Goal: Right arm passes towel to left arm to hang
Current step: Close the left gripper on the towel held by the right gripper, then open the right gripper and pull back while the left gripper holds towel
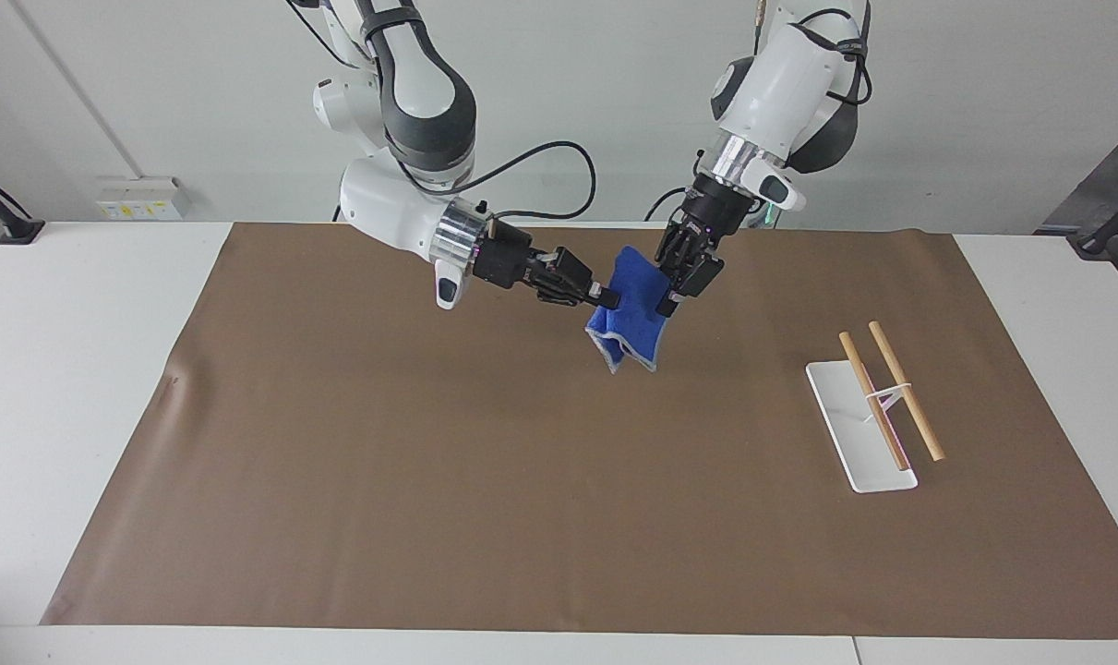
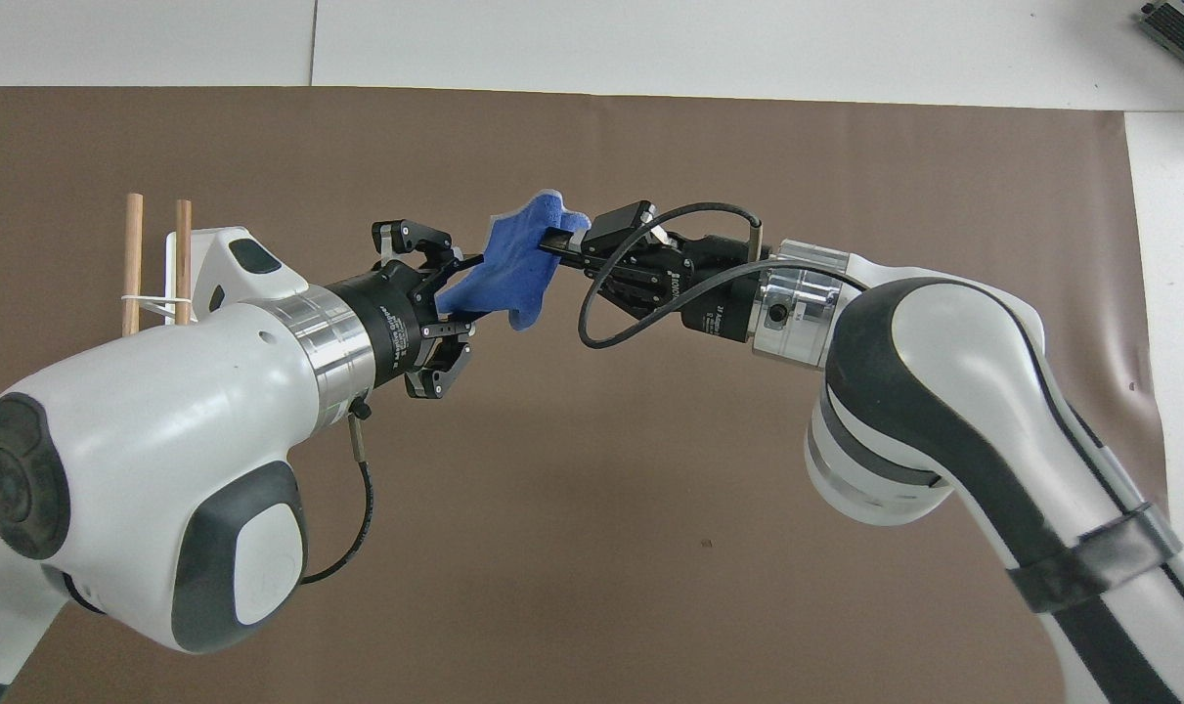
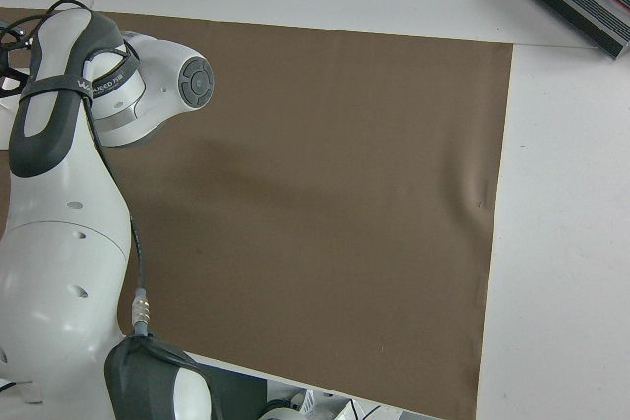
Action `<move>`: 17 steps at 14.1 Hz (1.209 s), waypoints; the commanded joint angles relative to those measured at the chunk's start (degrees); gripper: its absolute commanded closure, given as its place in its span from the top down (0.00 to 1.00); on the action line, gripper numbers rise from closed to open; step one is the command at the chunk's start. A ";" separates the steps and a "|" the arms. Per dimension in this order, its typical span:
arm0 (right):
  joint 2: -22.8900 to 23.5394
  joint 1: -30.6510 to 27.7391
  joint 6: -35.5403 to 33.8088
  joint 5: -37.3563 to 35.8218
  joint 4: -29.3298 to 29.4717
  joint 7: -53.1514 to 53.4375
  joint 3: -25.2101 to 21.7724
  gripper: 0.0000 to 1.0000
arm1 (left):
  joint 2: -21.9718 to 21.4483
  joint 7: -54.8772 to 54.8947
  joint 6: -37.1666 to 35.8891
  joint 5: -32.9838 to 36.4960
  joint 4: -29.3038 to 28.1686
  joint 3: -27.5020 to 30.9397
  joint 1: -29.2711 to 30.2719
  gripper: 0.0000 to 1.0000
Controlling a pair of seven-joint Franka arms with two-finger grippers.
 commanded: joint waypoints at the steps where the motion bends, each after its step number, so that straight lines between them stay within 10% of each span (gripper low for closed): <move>1: -0.09 -0.19 1.08 1.44 -0.40 -2.36 0.51 0.00 | 0.12 -0.55 1.16 -1.25 0.08 0.64 -0.45 0.00; 6: 0.08 -0.10 4.67 0.13 -0.57 -2.27 0.50 0.05 | 0.38 0.41 2.12 -1.16 0.26 0.81 -0.19 0.00; 8: 0.17 -0.02 6.26 -4.25 -0.57 -2.01 0.51 0.99 | 0.47 0.94 2.21 -0.73 0.26 0.90 0.77 0.00; 17: 0.44 -8.53 8.03 -54.66 -1.10 2.98 -0.11 1.00 | 1.35 4.72 9.93 -0.55 -1.94 0.90 11.48 0.00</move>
